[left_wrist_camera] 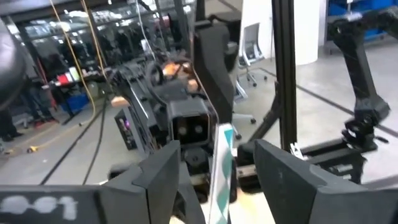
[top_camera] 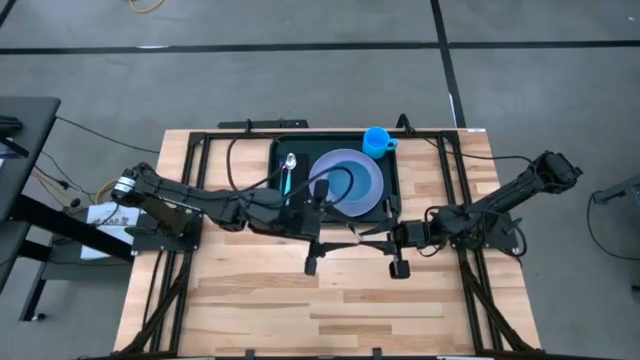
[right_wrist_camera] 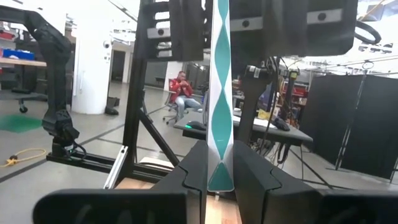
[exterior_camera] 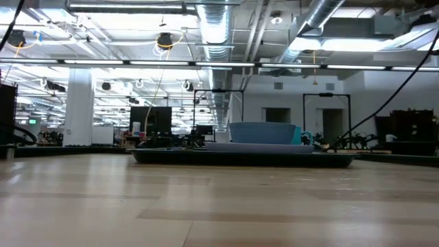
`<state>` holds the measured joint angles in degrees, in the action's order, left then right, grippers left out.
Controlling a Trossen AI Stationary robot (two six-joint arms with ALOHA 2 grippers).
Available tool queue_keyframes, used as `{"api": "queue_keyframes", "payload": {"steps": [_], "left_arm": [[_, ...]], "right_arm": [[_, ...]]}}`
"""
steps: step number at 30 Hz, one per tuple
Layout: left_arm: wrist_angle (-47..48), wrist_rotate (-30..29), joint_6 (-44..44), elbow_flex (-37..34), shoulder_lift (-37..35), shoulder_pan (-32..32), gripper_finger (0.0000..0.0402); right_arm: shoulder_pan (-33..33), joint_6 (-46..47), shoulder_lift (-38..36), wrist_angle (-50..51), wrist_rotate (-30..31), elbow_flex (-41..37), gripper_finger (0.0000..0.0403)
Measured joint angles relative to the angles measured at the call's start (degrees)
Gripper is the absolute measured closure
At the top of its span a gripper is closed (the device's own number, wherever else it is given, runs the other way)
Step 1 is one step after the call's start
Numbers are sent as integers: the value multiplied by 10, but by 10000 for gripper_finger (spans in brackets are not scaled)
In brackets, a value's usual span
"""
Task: Set up tray
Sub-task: Put the white and blue knife on top of the napkin to the right of the spoon and fork on the black serving tray
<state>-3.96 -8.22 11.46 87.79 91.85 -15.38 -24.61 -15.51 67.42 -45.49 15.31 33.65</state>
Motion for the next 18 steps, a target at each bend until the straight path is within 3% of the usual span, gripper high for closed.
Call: {"api": "queue_keyframes", "payload": {"steps": [5, 18], "left_arm": [[-41, 4, 8, 0, 0, 0, 202], [-27, -2, -51, 2, 0, 12, 201]], "right_arm": [[0, 0, 0, 0, 0, 0, 359], [0, -1, 0, -2, 0, 0, 359]]}}
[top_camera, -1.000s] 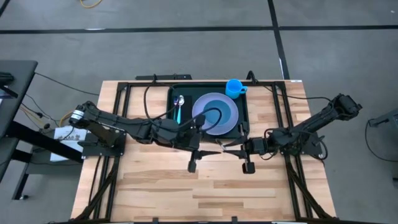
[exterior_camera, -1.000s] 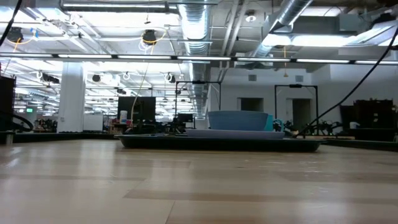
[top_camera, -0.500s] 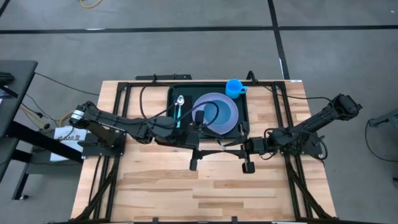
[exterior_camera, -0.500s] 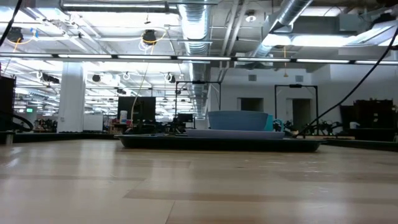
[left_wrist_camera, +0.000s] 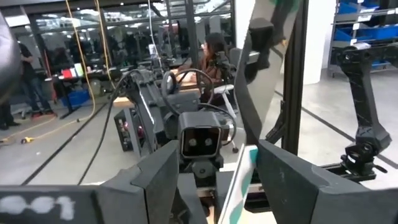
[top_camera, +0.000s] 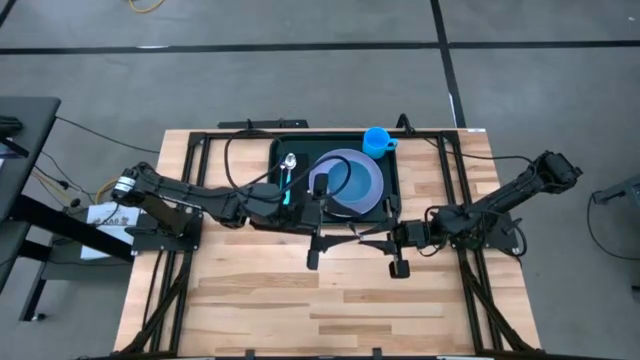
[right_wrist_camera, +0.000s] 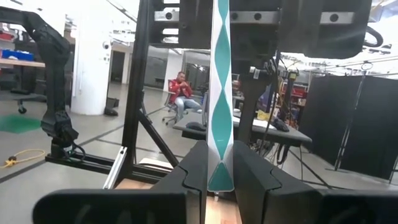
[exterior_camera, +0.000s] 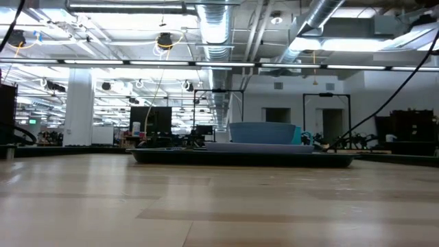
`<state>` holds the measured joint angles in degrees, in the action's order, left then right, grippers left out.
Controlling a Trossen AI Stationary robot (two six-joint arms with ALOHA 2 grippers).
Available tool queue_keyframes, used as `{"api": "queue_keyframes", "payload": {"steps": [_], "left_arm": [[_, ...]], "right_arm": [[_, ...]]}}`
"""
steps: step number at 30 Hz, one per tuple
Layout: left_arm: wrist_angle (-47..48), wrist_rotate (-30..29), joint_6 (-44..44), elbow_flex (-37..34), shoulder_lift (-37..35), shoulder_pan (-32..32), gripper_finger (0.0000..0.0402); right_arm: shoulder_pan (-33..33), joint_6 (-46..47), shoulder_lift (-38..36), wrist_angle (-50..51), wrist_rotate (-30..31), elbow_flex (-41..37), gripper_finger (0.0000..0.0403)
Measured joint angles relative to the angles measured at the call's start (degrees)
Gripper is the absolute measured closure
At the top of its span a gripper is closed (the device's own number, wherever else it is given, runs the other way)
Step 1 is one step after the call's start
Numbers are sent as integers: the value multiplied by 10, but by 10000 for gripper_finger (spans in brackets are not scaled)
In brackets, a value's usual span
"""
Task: Set up tray
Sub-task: Put the white and blue knife on top of the napkin to the right of the spoon and fork on the black serving tray
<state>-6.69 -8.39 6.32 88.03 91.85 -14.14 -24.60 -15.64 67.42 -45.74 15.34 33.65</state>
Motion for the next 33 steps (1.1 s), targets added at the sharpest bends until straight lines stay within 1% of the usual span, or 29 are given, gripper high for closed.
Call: {"api": "queue_keyframes", "payload": {"steps": [6, 12, 15, 17, 20, 25, 28, 29, 33], "left_arm": [[33, 1, -8, 0, 0, 6, 201], [22, 2, -9, 0, 1, 9, 202], [22, 3, -10, 0, 1, 14, 212], [22, 6, -13, 0, 1, 18, 227], [22, 15, -16, 0, 1, 24, 261], [23, 68, -14, 0, 1, 34, 336], [23, 74, -15, 0, 1, 37, 383], [24, 72, -15, 0, 1, 37, 388], [28, 64, -15, 0, 1, 37, 385]], "right_arm": [[0, -2, 0, -1, 1, 0, 359], [0, -4, 0, -3, 1, 0, 359], [0, -3, 0, -4, 3, 0, 359], [0, -3, 0, -4, 3, 0, 359], [1, -3, 0, -4, 5, 0, 359], [1, -3, 0, -3, 4, 0, 359], [7, -1, 0, -3, 3, 0, 359], [9, 1, 0, -3, 3, 0, 359], [18, 6, 2, 0, -1, 0, 359]]}}
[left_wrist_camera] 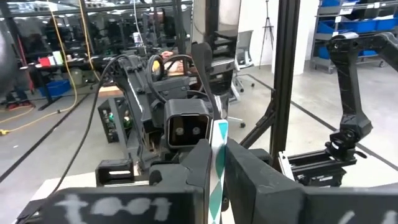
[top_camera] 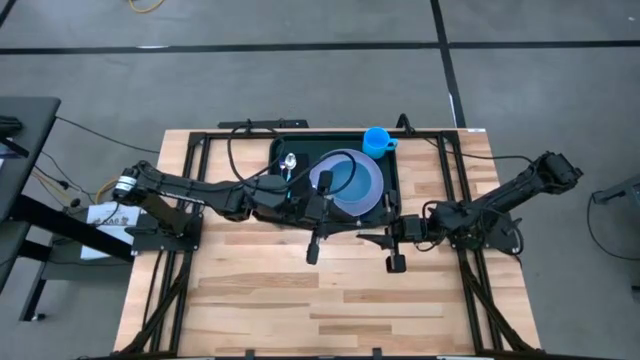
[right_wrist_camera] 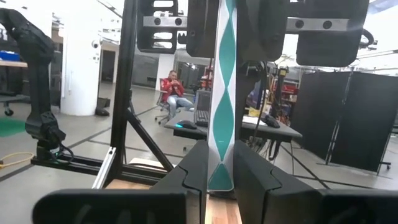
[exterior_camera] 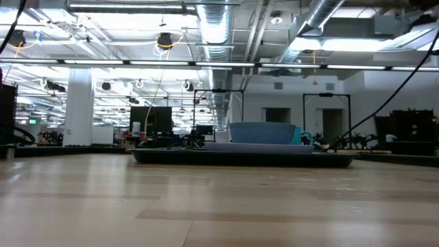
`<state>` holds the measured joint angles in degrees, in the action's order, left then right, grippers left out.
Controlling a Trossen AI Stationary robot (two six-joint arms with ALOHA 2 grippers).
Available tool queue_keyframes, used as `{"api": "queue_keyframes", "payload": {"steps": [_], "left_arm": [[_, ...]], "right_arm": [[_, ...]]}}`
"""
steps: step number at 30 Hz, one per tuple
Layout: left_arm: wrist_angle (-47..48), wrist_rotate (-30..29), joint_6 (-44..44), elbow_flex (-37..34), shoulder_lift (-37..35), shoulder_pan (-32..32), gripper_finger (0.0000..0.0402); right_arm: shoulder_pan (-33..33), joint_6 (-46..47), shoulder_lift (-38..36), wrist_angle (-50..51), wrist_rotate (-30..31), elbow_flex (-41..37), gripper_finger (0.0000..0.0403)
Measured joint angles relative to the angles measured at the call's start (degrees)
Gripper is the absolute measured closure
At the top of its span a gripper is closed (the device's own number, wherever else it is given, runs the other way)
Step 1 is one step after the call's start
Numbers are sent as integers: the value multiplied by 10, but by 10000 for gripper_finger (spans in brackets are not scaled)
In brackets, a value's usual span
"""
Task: Set up tray
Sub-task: Put the white and blue knife on top of the napkin to the right of the spoon and fork on the black serving tray
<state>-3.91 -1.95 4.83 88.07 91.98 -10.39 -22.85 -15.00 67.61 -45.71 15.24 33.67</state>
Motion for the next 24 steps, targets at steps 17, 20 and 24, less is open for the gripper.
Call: {"api": "queue_keyframes", "payload": {"steps": [17, 20, 24], "left_arm": [[3, -2, -4, 0, 0, 0, 393], [3, -6, -4, 0, 0, 1, 390], [5, -9, 0, 0, 0, 2, 390]], "right_arm": [[1, 13, 2, 2, 14, 0, 325], [0, 36, 2, 1, 72, 0, 315], [0, 39, 2, 0, 109, 0, 292]]}}
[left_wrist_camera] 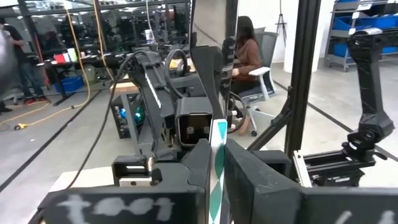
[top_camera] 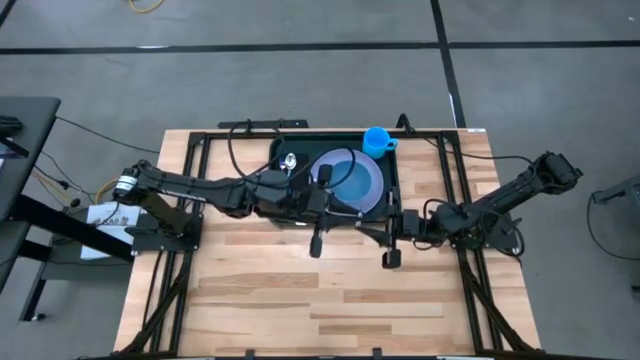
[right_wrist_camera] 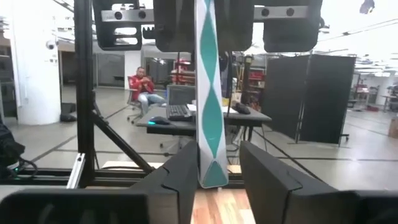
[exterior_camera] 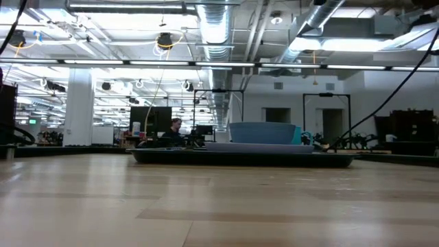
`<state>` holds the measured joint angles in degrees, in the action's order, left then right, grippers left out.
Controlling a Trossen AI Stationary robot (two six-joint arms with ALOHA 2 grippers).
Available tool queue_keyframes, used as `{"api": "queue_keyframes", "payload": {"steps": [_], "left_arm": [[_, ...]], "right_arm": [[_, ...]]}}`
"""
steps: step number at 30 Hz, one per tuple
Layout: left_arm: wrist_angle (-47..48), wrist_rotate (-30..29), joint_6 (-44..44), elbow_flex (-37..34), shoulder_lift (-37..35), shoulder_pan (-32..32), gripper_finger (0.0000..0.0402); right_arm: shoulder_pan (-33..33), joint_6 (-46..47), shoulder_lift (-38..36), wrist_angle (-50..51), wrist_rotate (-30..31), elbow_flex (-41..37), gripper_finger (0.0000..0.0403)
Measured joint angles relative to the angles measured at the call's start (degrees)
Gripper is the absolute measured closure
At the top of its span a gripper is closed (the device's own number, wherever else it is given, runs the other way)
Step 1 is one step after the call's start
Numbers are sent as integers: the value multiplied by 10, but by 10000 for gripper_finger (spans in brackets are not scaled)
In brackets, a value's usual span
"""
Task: Set up tray
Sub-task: Put the white and blue knife on top of the napkin to the right of the spoon and fork on the black serving tray
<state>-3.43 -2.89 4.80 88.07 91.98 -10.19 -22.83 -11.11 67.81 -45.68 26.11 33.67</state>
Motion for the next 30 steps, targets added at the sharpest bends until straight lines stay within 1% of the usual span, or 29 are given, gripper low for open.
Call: {"api": "queue_keyframes", "payload": {"steps": [4, 12, 15, 18, 28, 30], "left_arm": [[1, 5, 0, 0, 0, -1, 392], [3, 11, 0, 0, 0, -2, 390], [2, 12, 0, 0, 0, -2, 389], [3, 12, 0, 0, 0, -2, 388], [4, 14, -1, 0, 0, -3, 389], [4, 13, -1, 0, 0, -3, 389]], "right_arm": [[0, 0, 0, 1, 3, 0, 259], [1, -9, 0, 3, 10, 0, 173], [1, -10, 0, 4, 11, 0, 151], [-2, -24, 0, 4, 12, 0, 143], [-46, -107, 0, 3, 13, 0, 143], [-56, -114, -2, 0, 27, 0, 143]]}}
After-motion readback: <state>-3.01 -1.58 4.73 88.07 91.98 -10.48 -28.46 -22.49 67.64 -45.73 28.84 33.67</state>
